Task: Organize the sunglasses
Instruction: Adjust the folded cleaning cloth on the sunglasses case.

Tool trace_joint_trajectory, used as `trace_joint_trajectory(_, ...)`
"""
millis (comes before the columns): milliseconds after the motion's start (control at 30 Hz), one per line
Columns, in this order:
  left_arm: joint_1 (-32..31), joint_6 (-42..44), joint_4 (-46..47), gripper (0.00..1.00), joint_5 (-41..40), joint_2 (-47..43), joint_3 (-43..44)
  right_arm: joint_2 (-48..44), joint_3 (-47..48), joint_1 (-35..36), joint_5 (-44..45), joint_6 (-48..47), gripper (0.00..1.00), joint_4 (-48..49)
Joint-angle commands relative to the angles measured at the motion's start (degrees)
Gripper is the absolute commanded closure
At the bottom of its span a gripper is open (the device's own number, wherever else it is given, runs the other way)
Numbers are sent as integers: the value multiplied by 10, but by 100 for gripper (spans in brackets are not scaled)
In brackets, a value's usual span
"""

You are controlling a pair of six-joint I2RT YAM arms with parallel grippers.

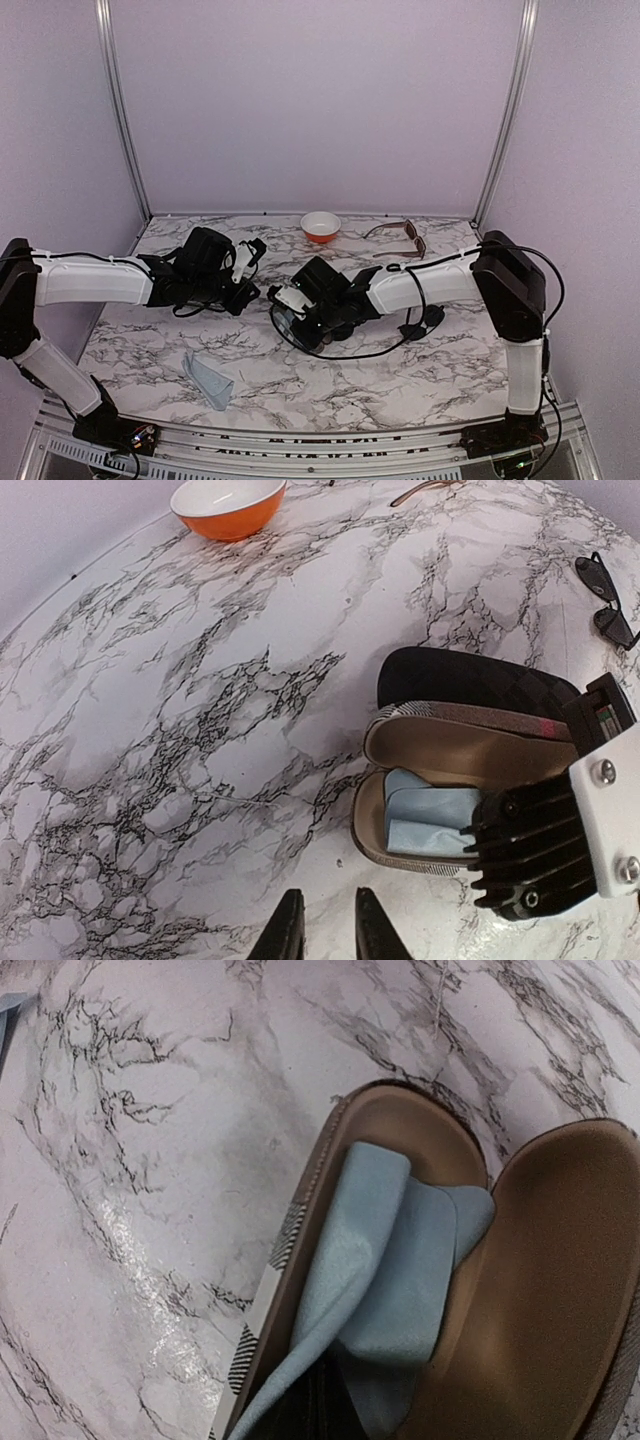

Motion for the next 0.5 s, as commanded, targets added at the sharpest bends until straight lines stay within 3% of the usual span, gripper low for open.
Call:
trace_joint_trajectory(0,1,-2,10,81,7,-5,-8,13,24,3,-8,8,100,-7)
trace_joint_trajectory(467,0,-4,17,82,7,-9,-12,-12,76,18,17,8,100,-54)
